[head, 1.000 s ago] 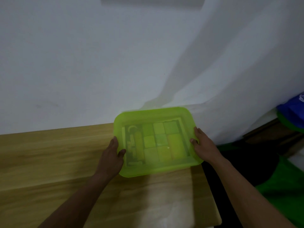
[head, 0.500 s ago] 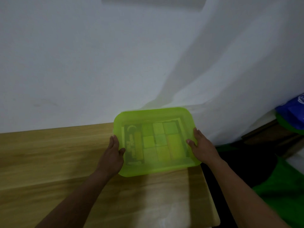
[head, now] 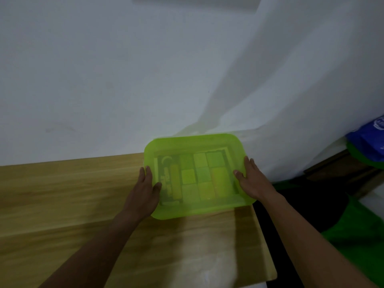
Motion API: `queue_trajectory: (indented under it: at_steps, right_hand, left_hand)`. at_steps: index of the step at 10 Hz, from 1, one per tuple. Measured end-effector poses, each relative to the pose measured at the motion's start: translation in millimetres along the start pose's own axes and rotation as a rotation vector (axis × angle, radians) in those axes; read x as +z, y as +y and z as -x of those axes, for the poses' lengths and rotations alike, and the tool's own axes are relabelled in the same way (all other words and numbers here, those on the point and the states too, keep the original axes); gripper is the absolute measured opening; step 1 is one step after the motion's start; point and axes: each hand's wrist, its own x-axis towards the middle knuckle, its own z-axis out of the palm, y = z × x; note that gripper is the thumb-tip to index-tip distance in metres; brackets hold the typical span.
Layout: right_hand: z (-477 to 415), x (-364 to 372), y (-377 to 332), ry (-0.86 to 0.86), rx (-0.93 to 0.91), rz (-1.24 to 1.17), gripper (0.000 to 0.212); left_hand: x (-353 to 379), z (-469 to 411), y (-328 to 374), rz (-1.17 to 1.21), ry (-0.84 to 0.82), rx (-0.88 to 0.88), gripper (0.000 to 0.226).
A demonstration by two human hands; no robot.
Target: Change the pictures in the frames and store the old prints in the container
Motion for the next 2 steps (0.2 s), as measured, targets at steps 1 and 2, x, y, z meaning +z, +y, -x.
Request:
queue_trajectory:
  at_steps: [1,2]
  right_hand:
    - [3.7,-2.5,-2.8,0.024,-0.003,-0.004,0.081]
    - [12.4,-7.6,-9.0,0.088,-0.024,-0.012,0.08]
  left_hand:
    - [-5.8,-0.2,0.6,0.011,0.014,0.024,0.071]
    - [-12.9,4.2,-2.9,0.015,0.103,0.062,0.068]
